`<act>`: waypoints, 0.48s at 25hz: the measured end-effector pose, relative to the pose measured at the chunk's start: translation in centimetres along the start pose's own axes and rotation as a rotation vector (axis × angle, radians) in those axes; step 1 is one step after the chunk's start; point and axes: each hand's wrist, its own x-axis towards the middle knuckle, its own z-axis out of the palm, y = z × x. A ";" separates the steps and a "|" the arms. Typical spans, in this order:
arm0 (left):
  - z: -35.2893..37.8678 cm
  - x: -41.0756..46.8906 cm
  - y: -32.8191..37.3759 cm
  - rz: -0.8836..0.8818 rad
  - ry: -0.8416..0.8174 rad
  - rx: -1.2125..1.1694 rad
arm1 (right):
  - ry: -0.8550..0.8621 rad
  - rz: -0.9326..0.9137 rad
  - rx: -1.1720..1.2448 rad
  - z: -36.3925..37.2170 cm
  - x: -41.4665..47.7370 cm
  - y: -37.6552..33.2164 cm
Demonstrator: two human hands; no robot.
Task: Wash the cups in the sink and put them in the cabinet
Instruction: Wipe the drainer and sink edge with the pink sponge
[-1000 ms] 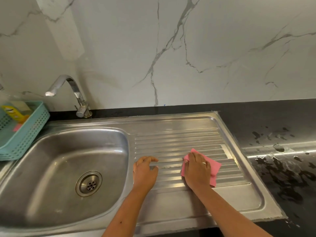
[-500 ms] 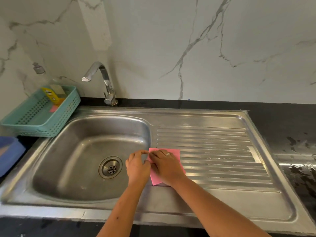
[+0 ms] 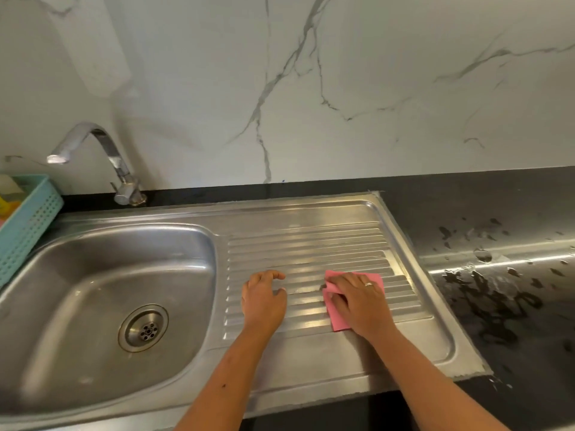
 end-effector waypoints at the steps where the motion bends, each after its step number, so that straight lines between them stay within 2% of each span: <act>1: 0.5 -0.1 0.4 0.018 -0.024 0.020 | 0.023 0.046 -0.026 -0.6 -0.6 1.5; 5: 1.4 -0.6 0.6 0.054 -0.048 0.053 | 0.089 0.315 -0.211 -1.7 -2.6 4.9; 9: 0.5 -0.8 -0.2 0.017 0.008 0.108 | 0.069 0.557 -0.361 -0.7 -2.6 3.5; 12: -0.6 -0.5 -1.3 0.007 0.091 0.120 | 0.110 0.589 -0.325 -0.4 -1.9 1.4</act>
